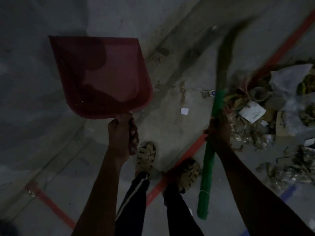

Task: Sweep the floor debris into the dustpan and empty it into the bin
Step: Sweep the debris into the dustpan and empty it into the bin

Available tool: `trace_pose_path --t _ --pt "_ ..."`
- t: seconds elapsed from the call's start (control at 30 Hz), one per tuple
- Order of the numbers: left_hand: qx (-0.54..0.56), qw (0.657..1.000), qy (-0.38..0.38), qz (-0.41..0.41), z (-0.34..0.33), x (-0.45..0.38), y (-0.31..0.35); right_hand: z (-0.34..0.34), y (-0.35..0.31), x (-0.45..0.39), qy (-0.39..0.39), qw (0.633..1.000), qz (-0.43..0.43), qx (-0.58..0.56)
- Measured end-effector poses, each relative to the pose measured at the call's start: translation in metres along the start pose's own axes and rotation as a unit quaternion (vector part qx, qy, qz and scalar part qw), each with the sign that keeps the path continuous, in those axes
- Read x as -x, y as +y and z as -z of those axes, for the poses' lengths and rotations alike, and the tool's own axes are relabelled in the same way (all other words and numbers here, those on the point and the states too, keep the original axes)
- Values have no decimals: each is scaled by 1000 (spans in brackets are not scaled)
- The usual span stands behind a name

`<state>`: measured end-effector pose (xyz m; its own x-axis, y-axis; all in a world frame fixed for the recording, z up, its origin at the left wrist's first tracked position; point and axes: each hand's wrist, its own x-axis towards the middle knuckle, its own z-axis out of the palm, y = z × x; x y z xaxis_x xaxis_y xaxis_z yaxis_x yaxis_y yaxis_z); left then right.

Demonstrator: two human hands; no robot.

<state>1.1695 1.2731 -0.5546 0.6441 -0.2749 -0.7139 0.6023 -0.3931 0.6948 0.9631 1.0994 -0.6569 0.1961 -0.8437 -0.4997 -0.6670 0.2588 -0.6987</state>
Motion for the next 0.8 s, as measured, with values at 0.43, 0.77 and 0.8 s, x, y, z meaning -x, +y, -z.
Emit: trace_pose_path --t 0.43,0.77,0.8 --pt "-30 999 -16 3 31 -10 -12 -64 16 9 -177 974 -48 136" --pt "-37 999 -39 -11 44 -22 1 -8 102 43 30 975 -110 193" --pt "-38 999 -37 -8 45 -23 1 -8 103 45 35 978 -83 189"
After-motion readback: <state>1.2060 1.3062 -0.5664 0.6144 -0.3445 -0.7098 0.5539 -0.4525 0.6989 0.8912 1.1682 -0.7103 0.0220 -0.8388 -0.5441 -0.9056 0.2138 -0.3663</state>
